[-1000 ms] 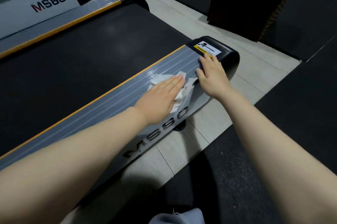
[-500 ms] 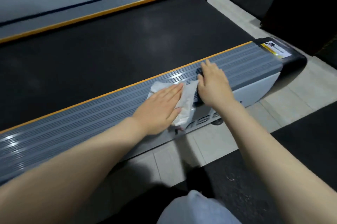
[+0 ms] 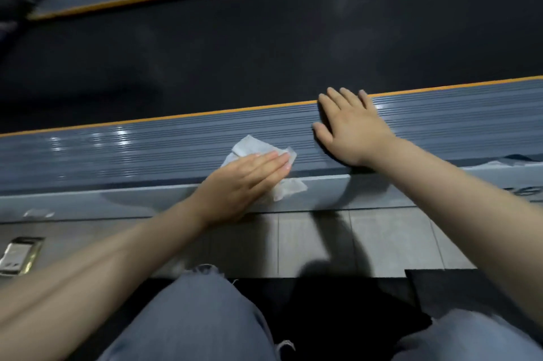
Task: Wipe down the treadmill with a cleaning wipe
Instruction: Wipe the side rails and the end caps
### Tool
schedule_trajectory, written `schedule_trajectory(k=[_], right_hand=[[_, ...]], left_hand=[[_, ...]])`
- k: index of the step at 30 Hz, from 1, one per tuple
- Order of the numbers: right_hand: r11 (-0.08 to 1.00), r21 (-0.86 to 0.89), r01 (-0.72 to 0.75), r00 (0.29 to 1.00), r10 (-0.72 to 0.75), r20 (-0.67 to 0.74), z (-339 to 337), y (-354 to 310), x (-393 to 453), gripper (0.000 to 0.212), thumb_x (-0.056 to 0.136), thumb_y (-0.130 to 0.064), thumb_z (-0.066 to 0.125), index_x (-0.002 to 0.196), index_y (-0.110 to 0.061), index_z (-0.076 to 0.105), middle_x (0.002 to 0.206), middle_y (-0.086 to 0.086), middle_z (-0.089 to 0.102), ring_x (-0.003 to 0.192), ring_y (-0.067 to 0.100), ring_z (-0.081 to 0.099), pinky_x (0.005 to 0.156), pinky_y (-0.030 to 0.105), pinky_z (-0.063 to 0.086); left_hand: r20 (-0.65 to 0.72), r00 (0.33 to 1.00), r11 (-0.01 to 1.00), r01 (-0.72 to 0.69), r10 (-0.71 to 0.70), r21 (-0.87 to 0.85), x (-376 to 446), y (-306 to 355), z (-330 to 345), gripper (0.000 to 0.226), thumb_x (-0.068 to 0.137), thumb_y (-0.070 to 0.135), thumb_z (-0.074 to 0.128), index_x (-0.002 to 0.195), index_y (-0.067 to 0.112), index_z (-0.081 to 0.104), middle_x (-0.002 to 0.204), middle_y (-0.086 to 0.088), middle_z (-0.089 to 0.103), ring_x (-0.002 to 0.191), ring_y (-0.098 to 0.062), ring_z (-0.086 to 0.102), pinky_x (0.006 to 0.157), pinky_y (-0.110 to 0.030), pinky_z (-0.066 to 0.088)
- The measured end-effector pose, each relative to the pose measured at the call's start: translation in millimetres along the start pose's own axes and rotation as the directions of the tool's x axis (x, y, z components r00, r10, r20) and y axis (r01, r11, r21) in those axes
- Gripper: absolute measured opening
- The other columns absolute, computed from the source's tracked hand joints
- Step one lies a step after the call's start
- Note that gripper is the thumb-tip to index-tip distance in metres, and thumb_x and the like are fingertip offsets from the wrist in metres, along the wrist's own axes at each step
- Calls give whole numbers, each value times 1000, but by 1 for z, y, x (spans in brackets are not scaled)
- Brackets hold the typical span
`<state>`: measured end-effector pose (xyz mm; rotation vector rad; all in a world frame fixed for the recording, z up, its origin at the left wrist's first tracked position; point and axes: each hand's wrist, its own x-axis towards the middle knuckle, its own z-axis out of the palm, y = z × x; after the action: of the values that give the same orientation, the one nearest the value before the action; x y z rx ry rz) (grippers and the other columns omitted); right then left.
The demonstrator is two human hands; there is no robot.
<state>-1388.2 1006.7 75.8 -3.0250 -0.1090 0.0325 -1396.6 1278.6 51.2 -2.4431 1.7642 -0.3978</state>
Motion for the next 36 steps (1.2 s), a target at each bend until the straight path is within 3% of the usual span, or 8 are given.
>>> schedule_trajectory(k=[6,12,17,23,29,30,33,36], right_hand=[[1000,-18,23,998,-24,-53,11,3,3,77,90,-56,15,152,-12,26,159,10,26,147,28,21,120,46,9],[1000,-12,22,998,-23,-61,13,2,1,77,91,-56,15,152,-10,27,156,10,32,146,29,23,120,43,12],[1000,2,19,997,-19,-79,10,-1,1,78,89,-57,15,150,-9,30,154,12,35,144,30,26,119,45,14],[999,10,-40,994,40,-103,11,-15,8,79,86,-64,25,134,-3,45,136,20,47,131,38,38,114,49,23],[996,-2,-93,987,92,-129,5,-30,12,71,89,-66,39,118,-2,51,118,20,55,116,39,46,101,47,35],[994,-10,-106,986,104,-127,5,-29,13,70,90,-65,39,118,-2,52,118,21,55,115,39,46,101,46,35],[997,-32,-65,988,60,-140,4,-44,14,69,91,-61,29,115,0,52,116,26,55,114,42,46,104,49,35],[977,-24,213,977,-213,-24,13,-96,12,82,87,-63,13,142,-8,40,144,27,38,136,41,32,115,52,24]], left_hand=[[22,972,931,-231,234,283,-87,-39,25,44,106,12,38,150,7,37,157,-6,34,146,-20,32,123,-37,18],[415,796,704,-593,440,390,-117,-54,46,52,100,-7,4,152,-9,12,159,-10,29,147,-23,25,124,-44,2],[376,856,673,-513,355,533,-168,-66,58,54,97,-20,14,149,-15,0,161,-27,-4,135,1,43,107,-22,36],[398,897,661,-420,195,622,-172,-65,11,66,95,11,21,156,0,0,166,-12,-2,151,-37,-9,121,-50,-6],[484,813,714,-546,324,438,-162,-56,58,59,102,-6,6,158,9,-1,166,2,3,146,-6,26,118,-25,21],[564,756,750,-575,334,327,-153,-51,59,54,107,11,5,158,26,-2,161,15,10,140,-1,30,113,-19,21],[487,871,997,-79,61,17,-144,-45,32,52,94,75,28,132,49,51,125,26,55,112,4,52,93,-7,30],[396,917,997,-71,49,40,-186,-68,31,44,100,11,31,108,23,73,108,8,73,95,-5,70,82,-11,44]])
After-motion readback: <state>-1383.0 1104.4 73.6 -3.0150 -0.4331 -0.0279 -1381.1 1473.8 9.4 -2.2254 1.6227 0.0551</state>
